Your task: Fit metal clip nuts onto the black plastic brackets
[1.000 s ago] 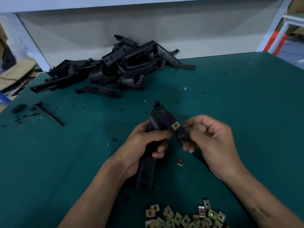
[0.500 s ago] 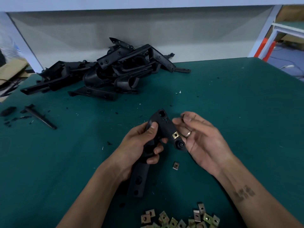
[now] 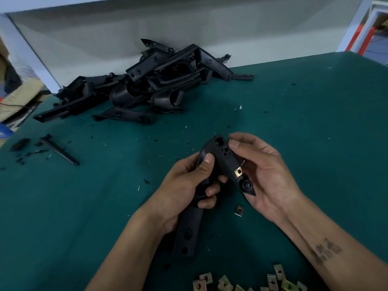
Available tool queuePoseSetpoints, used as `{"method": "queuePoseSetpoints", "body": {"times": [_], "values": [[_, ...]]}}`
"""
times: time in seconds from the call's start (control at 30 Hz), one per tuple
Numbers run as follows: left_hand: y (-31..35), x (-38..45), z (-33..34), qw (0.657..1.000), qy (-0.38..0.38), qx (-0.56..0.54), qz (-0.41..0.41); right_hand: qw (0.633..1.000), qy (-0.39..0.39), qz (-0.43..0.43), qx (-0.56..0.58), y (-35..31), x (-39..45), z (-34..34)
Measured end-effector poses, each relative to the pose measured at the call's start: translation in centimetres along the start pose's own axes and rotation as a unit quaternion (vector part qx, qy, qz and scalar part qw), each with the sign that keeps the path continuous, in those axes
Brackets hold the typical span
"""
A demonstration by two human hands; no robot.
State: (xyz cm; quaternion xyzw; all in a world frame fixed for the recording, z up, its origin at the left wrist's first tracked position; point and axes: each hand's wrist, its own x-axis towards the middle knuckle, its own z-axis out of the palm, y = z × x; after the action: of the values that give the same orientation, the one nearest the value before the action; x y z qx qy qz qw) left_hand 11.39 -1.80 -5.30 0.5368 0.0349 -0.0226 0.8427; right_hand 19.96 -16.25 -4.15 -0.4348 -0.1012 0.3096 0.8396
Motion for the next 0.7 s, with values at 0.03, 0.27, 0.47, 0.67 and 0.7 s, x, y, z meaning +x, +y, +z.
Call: {"method": "queuePoseSetpoints", "body": {"times": [0.03,0.27,0.47,0.67,0.7], "values": [[0.0,0.0,0.0,1.0,0.0,0.0,-0.002,1.0,0.012,-0.007,-0.002,0.0,-0.2,0.1],[0.3,-0.2,0.3,1.0,0.014,-0.003,-0.005,0.998,0.038,-0.048,-0.009,-0.3,-1.1,0.8],[0.2,-0.3,0.3,1.0,0.016,-0.008,-0.006,0.992,0.077,-0.089,-0.053,0.0,-1.6,1.4],[0.2,-0.2,0.3,1.0,0.013,-0.006,-0.004,0.989,0.097,-0.096,-0.052,0.1,-1.8,1.6],[0.2,-0.2,0.3,1.0,0.013,-0.005,-0.003,0.989,0.097,-0.097,-0.053,0.1,-1.8,1.7]]}}
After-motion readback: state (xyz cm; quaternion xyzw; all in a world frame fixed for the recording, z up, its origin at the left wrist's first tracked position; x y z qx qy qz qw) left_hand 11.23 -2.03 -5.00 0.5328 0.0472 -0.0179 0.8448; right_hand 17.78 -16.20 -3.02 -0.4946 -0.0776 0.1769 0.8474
